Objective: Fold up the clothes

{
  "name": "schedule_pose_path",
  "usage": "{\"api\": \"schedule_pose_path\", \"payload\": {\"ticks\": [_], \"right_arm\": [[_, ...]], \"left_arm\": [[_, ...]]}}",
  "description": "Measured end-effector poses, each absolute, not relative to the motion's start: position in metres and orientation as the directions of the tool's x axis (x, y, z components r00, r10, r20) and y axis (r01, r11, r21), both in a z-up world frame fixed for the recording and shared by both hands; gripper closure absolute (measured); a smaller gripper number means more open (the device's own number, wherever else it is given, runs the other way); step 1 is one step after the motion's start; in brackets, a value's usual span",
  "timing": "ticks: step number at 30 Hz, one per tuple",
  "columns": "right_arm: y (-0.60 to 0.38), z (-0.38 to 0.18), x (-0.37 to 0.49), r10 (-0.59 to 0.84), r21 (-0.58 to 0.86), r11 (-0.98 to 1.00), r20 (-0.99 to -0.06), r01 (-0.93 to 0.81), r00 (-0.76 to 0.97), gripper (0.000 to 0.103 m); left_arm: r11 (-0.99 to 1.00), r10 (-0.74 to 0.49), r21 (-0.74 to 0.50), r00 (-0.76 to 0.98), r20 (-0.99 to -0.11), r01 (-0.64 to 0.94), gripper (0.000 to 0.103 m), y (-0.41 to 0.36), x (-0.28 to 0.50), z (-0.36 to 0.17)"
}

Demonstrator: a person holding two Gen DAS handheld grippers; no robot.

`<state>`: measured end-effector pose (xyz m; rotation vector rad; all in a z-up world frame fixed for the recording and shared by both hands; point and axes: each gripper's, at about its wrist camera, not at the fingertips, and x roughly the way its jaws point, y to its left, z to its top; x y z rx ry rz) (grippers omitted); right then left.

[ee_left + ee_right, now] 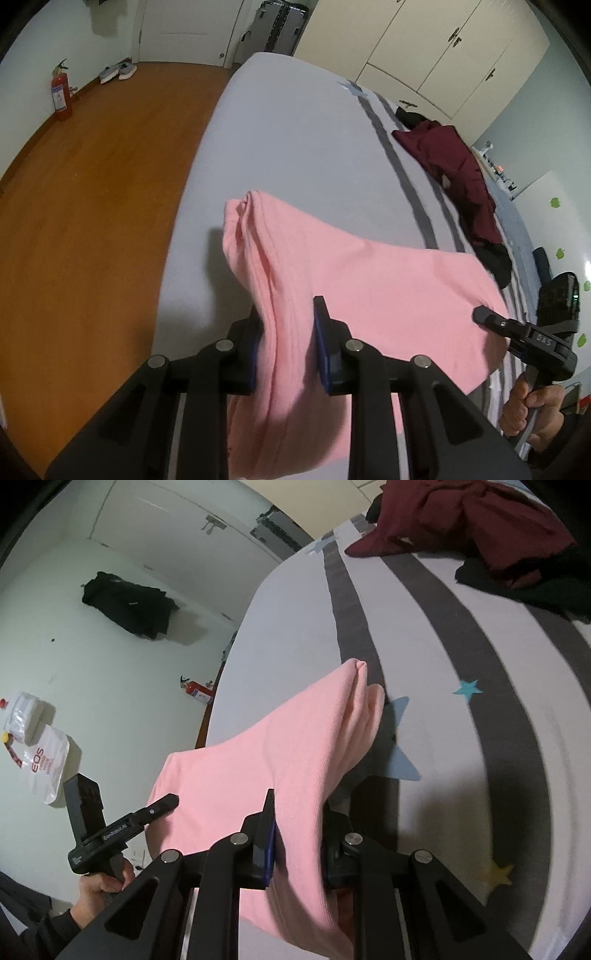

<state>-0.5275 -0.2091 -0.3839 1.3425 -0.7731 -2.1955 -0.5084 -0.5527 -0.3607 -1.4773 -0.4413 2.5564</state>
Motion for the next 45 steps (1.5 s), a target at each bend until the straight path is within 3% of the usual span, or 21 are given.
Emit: {"api": "schedule_pose_path", "payload": {"ticks": [5, 9, 13, 14, 15, 17, 18, 22, 25, 29, 33, 42, 45], "right_arm": [[-0.213, -0.404, -0.523, -0.611, 0.653, -0.757, -0.682, 0.042, -0.402, 0.087], [-0.211, -0.418, -0.524, -0.573, 0.608, -0.794, -0.732, 0.027, -0.369, 0.079], [-0.206, -0.405, -0.529, -0.494, 0.503, -0.859, -0.771, 0.089, -0.402, 0.072], [-0.206, -0.401, -0.53, -0.462, 0.461, -0.88, -0.783, 0.111, -0.416, 0.072], [-0.208, -0.395, -0.528, -0.424, 0.408, -0.903, -0.793, 0.135, -0.437, 0.072], [-0.216, -0.384, -0.519, -0.358, 0.306, -0.934, -0.794, 0.185, -0.491, 0.072], [-0.224, -0.376, -0.514, -0.312, 0.231, -0.949, -0.793, 0.216, -0.523, 0.074], [-0.239, -0.373, -0.5, -0.235, 0.086, -0.957, -0.789, 0.277, -0.567, 0.085], [-0.237, -0.386, -0.501, -0.223, 0.072, -0.956, -0.808, 0.283, -0.546, 0.086], [-0.231, -0.392, -0.507, -0.227, 0.103, -0.963, -0.807, 0.248, -0.545, 0.086], [-0.224, -0.377, -0.513, -0.149, 0.07, -0.986, -0.769, 0.149, -0.622, 0.09], [-0.282, -0.367, -0.533, -0.304, 0.156, -0.944, -0.751, 0.29, -0.586, 0.09], [-0.292, -0.38, -0.54, -0.29, 0.154, -0.948, -0.778, 0.279, -0.557, 0.09]], "left_arm": [[-0.953, 0.263, -0.302, -0.445, -0.856, 0.016, 0.079, -0.556, -0.513, -0.383], [-0.966, 0.179, -0.245, -0.465, -0.867, 0.084, 0.045, -0.563, -0.504, -0.389], [-0.999, 0.007, -0.025, -0.557, -0.831, 0.025, 0.041, -0.55, -0.483, -0.373], [-0.999, -0.028, 0.044, -0.577, -0.816, -0.015, 0.049, -0.54, -0.477, -0.371], [-0.992, -0.059, 0.114, -0.599, -0.799, -0.054, 0.07, -0.529, -0.472, -0.369], [-0.959, -0.101, 0.241, -0.618, -0.779, -0.146, 0.088, -0.503, -0.465, -0.374], [-0.958, -0.113, 0.252, -0.622, -0.775, -0.139, 0.091, -0.5, -0.465, -0.377], [-0.971, -0.12, 0.221, -0.624, -0.772, -0.087, 0.092, -0.503, -0.463, -0.387], [-0.989, -0.094, 0.143, -0.618, -0.781, -0.031, 0.091, -0.515, -0.463, -0.392], [-0.991, -0.128, 0.129, -0.638, -0.759, 0.046, 0.082, -0.518, -0.46, -0.389], [-0.989, -0.148, 0.098, -0.666, -0.731, 0.112, 0.083, -0.525, -0.464, -0.377], [-0.999, 0.017, -0.038, -0.639, -0.769, 0.019, 0.083, -0.507, -0.508, -0.372], [-0.999, -0.003, -0.02, -0.603, -0.798, 0.032, 0.094, -0.514, -0.514, -0.389]]}}
